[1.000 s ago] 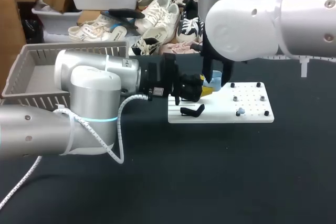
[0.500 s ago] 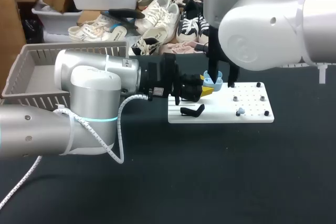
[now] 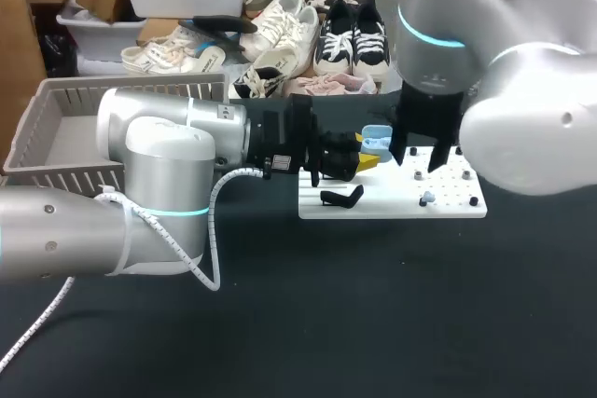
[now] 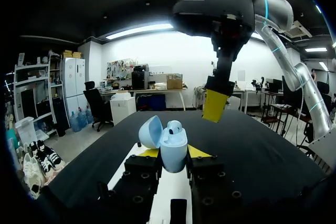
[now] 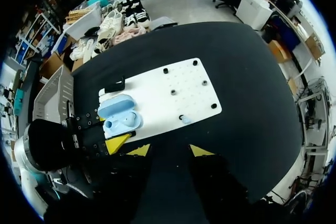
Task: Pick up each earbud case from the left stands, insert the matching earbuds, close the lid, and place the case in the box.
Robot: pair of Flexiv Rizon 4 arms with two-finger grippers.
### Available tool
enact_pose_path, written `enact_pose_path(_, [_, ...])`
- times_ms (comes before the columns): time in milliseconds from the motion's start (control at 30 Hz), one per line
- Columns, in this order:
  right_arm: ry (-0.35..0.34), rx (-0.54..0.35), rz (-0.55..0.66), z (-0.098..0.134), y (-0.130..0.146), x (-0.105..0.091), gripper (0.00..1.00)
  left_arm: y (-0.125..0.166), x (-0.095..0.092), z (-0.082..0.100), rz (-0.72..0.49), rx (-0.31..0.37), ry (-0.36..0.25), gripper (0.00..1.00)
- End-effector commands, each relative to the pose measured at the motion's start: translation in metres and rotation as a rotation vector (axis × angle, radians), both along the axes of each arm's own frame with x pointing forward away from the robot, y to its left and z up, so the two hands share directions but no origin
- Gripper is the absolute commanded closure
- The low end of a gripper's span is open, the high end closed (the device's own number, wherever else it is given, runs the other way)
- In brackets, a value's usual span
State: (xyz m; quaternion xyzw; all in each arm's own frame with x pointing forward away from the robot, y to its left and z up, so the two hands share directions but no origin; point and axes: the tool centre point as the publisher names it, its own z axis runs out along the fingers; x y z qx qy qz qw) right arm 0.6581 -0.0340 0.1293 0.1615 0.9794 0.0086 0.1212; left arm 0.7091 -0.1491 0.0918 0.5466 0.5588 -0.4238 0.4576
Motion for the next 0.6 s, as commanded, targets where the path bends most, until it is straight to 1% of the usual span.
enact_pose_path(33, [-0.107, 0.073, 0.021, -0.014, -0.011, -0.004, 0.58, 0.0, -0.002, 0.0, 0.005, -0.001, -0.002, 1.0])
enact_pose_path(233, [-0.11, 0.101, 0.019, -0.033, -0.025, -0.001, 0.58, 0.0, -0.002, 0.0, 0.005, -0.001, -0.002, 1.0])
enact_pose_path(367, [-0.094, 0.102, 0.009, -0.047, -0.03, 0.003, 0.58, 0.0, -0.002, 0.0, 0.005, -0.001, -0.002, 1.0])
enact_pose_path(600, [-0.064, 0.119, -0.003, -0.069, -0.031, 0.011, 0.58, 0.0, -0.002, 0.0, 0.005, -0.001, -0.002, 1.0])
